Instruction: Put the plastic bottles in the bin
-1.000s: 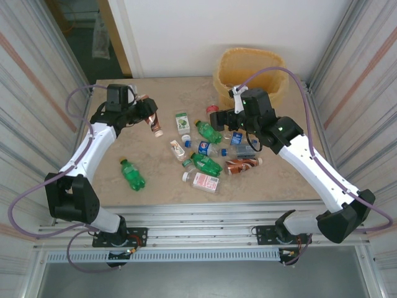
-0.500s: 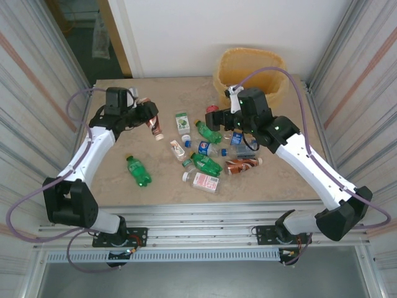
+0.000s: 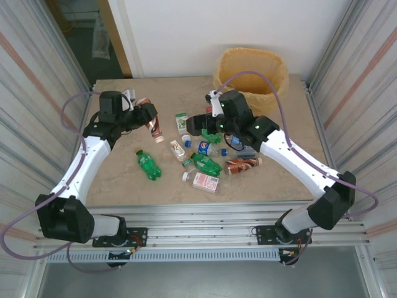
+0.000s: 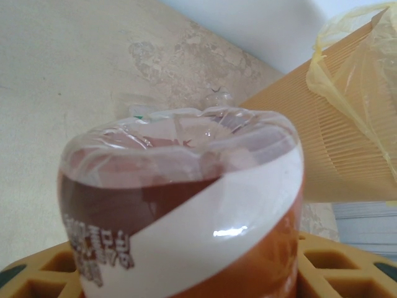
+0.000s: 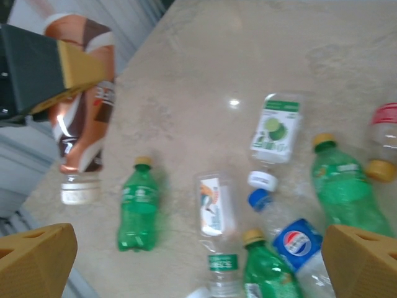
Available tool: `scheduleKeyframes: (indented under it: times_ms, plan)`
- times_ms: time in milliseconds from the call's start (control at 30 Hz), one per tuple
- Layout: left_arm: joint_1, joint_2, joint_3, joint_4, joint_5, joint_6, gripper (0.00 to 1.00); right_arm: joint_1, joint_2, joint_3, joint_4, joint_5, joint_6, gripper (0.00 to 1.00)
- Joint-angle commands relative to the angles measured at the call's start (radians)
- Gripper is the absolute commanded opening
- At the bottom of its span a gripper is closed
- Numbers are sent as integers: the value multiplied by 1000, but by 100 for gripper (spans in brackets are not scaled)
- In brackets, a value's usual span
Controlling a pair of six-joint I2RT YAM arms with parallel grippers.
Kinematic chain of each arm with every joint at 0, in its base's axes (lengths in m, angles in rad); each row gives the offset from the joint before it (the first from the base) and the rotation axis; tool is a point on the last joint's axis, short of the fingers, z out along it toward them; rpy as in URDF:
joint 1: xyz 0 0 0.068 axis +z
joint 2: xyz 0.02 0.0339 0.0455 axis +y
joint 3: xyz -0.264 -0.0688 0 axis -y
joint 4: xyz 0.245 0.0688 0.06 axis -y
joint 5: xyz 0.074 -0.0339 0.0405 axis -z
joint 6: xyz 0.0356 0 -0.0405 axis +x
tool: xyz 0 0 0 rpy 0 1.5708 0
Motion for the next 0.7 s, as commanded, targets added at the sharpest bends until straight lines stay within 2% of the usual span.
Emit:
scheduleKeyframes:
  times_ms: [0, 333, 567, 667]
  plan:
    - [-11, -59, -38, 52, 41, -46, 45, 35, 46, 11, 95, -109, 61, 100]
    - [-25, -116, -109, 129, 98, -135, 46, 144, 200, 103, 128, -183, 22, 92]
    - [-33, -138, -134, 148, 116, -164, 46, 158, 298, 181, 139, -245, 26, 83]
    - [-34, -145, -142, 157, 121, -172, 46, 158, 335, 214, 137, -274, 30, 76]
